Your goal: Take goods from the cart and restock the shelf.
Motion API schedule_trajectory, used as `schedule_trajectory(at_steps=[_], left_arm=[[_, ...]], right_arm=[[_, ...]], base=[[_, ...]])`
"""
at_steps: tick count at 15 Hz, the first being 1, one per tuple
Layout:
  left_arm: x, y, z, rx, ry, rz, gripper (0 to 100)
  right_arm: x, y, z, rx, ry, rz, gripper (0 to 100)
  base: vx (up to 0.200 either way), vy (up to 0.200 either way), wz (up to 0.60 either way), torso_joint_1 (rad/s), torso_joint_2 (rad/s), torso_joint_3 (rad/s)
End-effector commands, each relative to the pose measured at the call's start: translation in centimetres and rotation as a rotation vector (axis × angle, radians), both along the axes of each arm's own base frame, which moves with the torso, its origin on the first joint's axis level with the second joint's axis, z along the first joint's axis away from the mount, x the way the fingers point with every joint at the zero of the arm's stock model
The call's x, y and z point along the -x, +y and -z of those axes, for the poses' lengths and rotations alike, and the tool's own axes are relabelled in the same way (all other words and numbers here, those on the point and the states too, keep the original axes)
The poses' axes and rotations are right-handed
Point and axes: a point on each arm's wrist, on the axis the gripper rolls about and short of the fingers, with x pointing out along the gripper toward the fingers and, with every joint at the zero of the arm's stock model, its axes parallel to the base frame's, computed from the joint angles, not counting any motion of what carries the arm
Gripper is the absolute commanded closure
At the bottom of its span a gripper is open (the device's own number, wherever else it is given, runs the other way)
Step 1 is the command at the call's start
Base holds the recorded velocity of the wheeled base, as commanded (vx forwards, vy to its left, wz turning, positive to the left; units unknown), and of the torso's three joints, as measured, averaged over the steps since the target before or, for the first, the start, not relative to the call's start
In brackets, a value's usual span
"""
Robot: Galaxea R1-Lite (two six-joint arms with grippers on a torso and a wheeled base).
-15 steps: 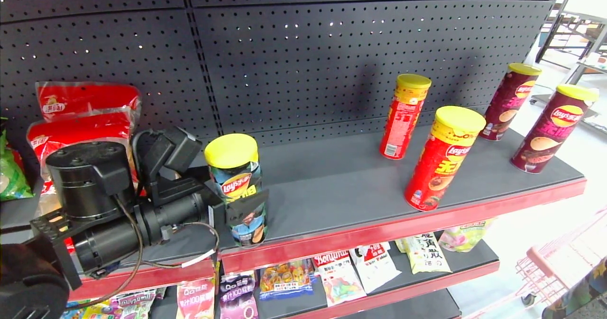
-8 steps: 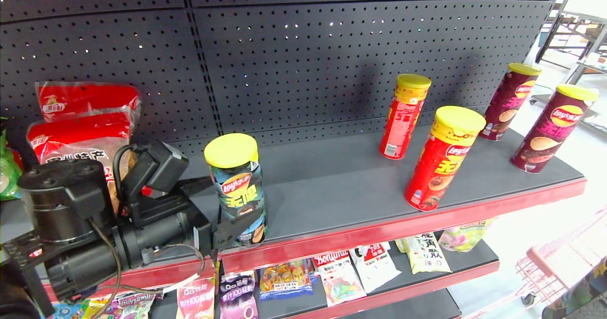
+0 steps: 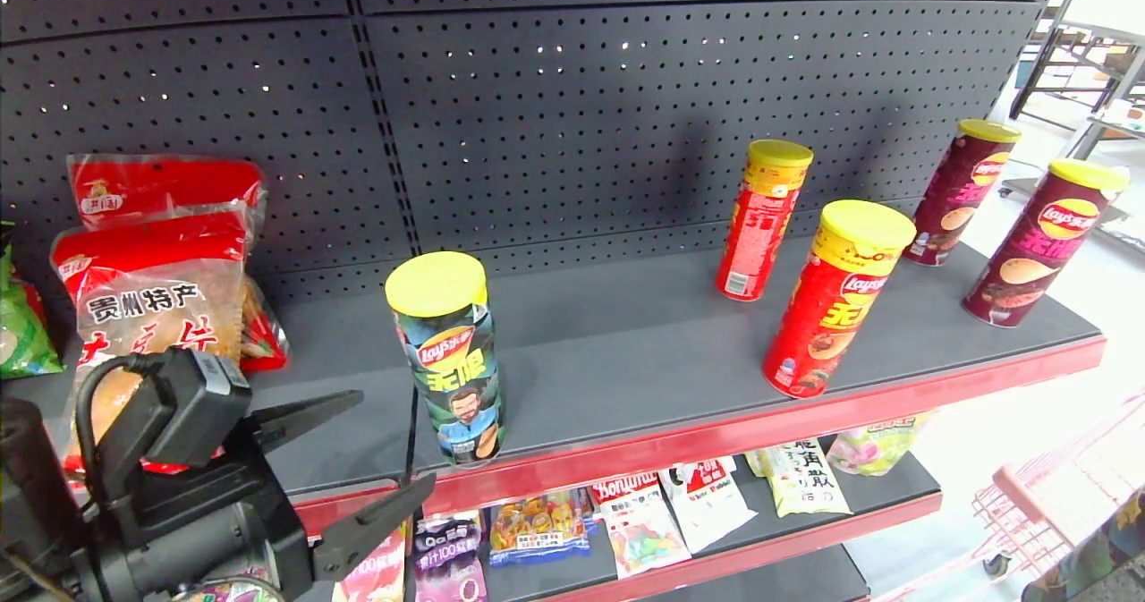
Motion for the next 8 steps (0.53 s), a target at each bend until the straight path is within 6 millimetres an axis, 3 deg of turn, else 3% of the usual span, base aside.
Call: schedule_trajectory(at_steps=[1,5,8], left_arm=[[1.9,1.5,-0.4,-0.004,-0.01,-0.072,0],[4.6,3.7,-3.2,-0.062,0.066,-0.174,0],[8.1,5.8,-4.4,-0.286,0.137,-0.303,0]], right_arm=[[0.0,0.0,0.4,0.003,0.016,-0.004,100],[-0.5,0.0,0.5,0.021,0.039,0.022,100],[-1.0,0.1,0.5,0.025,0.057,0.017,100]], base=[[0.0,0.0,0.0,0.0,0.0,0.0],[0.0,0.0,0.0,0.0,0.0,0.0],[0.0,0.0,0.0,0.0,0.0,0.0]])
